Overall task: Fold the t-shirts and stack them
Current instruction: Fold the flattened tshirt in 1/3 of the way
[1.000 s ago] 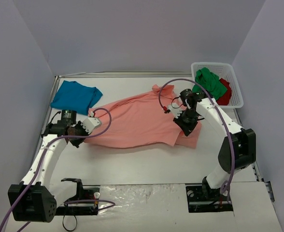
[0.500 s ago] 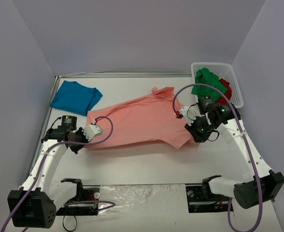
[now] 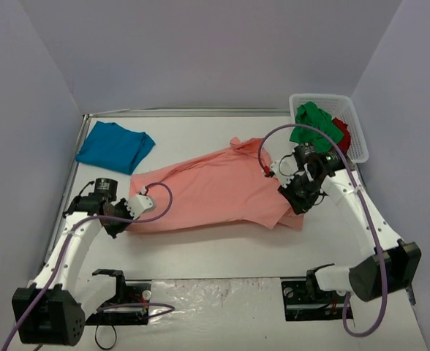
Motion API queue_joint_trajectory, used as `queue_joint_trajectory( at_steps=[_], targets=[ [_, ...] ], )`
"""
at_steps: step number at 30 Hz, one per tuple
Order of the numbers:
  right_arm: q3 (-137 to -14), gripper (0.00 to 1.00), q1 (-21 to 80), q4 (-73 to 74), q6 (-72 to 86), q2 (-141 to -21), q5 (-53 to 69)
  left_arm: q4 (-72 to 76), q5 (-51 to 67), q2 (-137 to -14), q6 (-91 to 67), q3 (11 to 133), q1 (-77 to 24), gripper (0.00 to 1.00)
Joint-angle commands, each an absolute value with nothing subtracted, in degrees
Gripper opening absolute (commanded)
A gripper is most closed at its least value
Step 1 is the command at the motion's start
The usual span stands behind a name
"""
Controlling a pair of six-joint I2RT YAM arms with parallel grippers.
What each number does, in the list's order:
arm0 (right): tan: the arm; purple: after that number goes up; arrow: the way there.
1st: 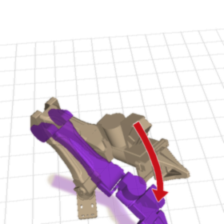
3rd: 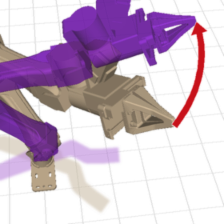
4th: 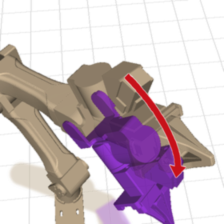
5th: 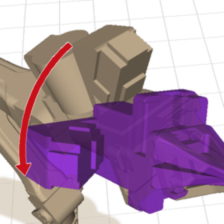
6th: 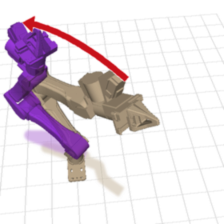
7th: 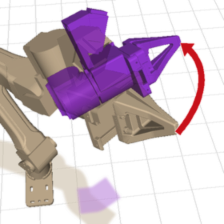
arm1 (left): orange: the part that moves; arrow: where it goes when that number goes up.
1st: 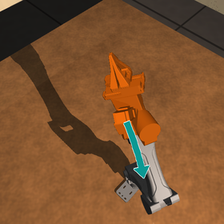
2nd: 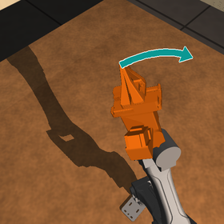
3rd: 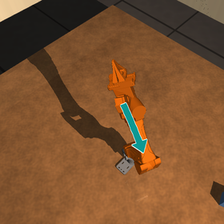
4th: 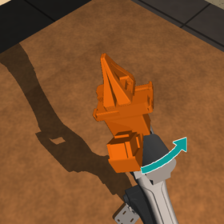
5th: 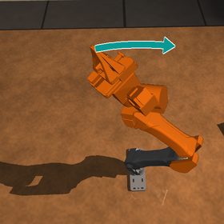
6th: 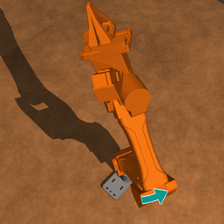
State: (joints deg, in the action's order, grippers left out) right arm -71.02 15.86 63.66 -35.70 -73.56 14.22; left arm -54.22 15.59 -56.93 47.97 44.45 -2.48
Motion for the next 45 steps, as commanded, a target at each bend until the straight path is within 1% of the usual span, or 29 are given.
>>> queue_joint_trajectory(
  at_steps=[1,7,15,16,20,26,32,33,34,35,36,37,39,40,43,44,45],
  targets=[
    [-74.6,0.0,14.5,63.4,-36.8,-78.6,12.1,-54.0,14.8,-60.5,48.4,48.4,-2.0,0.02],
    [-82.2,0.0,12.7,63.4,-38.5,-90.6,12.1,-53.8,14.1,-67.1,48.6,53.5,-1.9,0.02],
    [-94.2,0.0,12.3,64.1,-38.7,-101.6,12.4,-53.3,14.2,-72.4,49.2,56.8,-1.8,0.03],
    [-94.2,0.0,12.3,64.3,-38.6,-102.7,12.5,-53.3,14.2,-72.9,49.3,57.0,-1.9,0.02],
    [-101.8,0.0,12.4,65.7,-38.8,-109.5,13.3,-52.8,14.3,-75.8,49.3,57.7,-1.8,0.02],
    [-109.8,0.0,12.5,67.2,-38.9,-118.1,13.4,-51.6,14.3,-79.6,49.3,57.6,-1.8,0.02],
    [-114.1,0.0,12.7,67.3,-39.2,-124.1,14.1,-49.5,13.9,-82.7,48.2,58.4,-1.8,0.02],
    [-114.4,0.07,12.8,67.1,-39.0,-124.9,14.1,-48.5,13.4,-83.4,47.6,59.0,-1.9,0.03],
    [-114.8,0.13,13.0,66.6,-38.9,-125.2,14.2,-47.9,12.8,-83.8,46.9,59.2,-1.8,0.06],
    [-115.3,0.26,13.0,66.4,-38.4,-125.8,14.2,-46.9,12.3,-84.7,46.0,59.7,-1.9,0.11],
    [-115.6,0.35,13.1,66.1,-38.1,-125.9,14.1,-46.7,12.1,-85.2,45.5,60.6,-1.8,0.28],
    [-115.6,0.42,13.1,65.4,-37.5,-125.8,13.9,-46.4,11.9,-85.5,45.1,61.1,-1.9,0.31],
    [-114.8,0.45,13.0,64.5,-36.8,-124.2,14.1,-45.8,11.3,-86.2,43.9,62.0,-1.8,0.31],
    [-114.0,0.46,13.0,63.7,-36.7,-123.1,14.2,-45.6,11.2,-86.3,43.5,62.9,-1.8,0.35],
    [-109.6,0.49,13.0,62.4,-36.3,-118.5,13.5,-46.3,11.2,-85.6,42.0,64.2,-1.8,0.36],
    [-108.1,0.5,13.0,62.0,-36.3,-115.6,13.3,-46.5,11.1,-84.6,41.6,64.4,-1.8,0.39],
    [-104.5,0.5,12.9,61.6,-36.1,-114.1,12.7,-46.8,11.0,-83.9,41.6,64.4,-1.8,0.4]
  ],
)
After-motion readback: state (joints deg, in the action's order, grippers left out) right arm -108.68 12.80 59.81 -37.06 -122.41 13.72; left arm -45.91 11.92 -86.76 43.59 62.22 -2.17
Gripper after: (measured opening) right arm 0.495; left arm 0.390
